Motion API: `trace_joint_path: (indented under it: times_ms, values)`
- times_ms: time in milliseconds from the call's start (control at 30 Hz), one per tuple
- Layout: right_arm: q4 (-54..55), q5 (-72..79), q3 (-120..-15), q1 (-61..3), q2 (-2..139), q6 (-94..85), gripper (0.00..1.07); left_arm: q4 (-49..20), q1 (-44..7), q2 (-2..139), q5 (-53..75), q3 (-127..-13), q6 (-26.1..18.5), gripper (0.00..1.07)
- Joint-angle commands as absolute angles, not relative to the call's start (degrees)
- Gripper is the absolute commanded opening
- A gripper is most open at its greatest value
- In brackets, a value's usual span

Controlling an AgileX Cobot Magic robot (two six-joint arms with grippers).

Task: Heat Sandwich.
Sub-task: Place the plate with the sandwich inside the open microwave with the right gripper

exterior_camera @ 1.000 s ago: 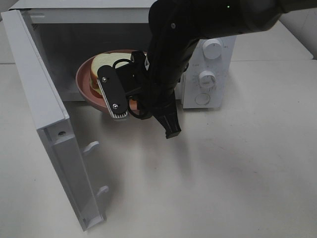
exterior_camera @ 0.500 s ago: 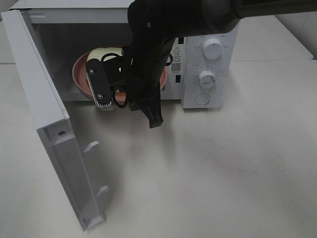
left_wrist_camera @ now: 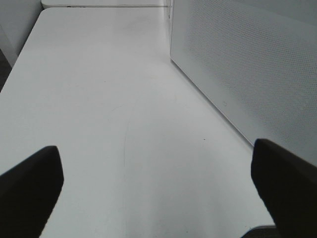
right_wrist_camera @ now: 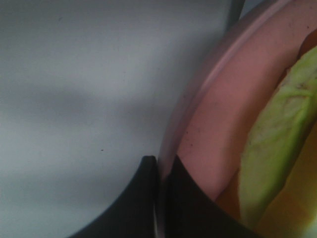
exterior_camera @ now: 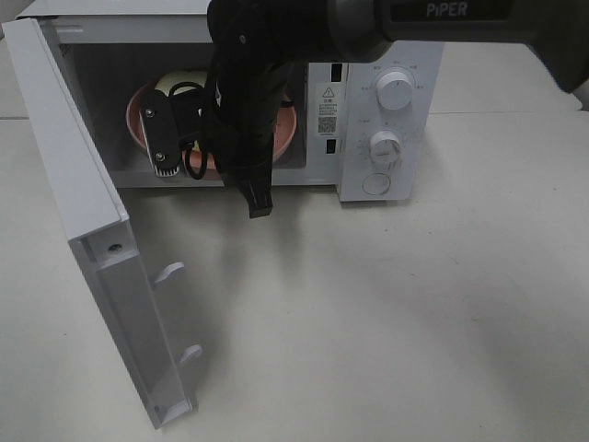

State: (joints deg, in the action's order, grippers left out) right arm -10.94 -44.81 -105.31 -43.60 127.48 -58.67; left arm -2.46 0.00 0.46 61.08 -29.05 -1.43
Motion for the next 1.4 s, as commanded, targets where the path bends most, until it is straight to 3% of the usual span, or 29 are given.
trace_joint_path:
  times_ms: [33,633,1400]
  values:
    - [-12.4,-45.0,-108.2,-43.5,128.8,-57.0,0.0,-2.6,-0.1,0.5,61.2,-29.6,-1.5,0.98]
    - [-14.4,-44.9,-116.3,-42.7,135.4,-57.1,0.0,-2.5,-0.1,0.5,61.2,-29.6,-1.5,0.98]
    - [-15.0,-42.8,-117.0,-40.0,136.7,-63.9,0.04,-2.5,-0.1,0.5,61.2,-29.6,-1.5,0.98]
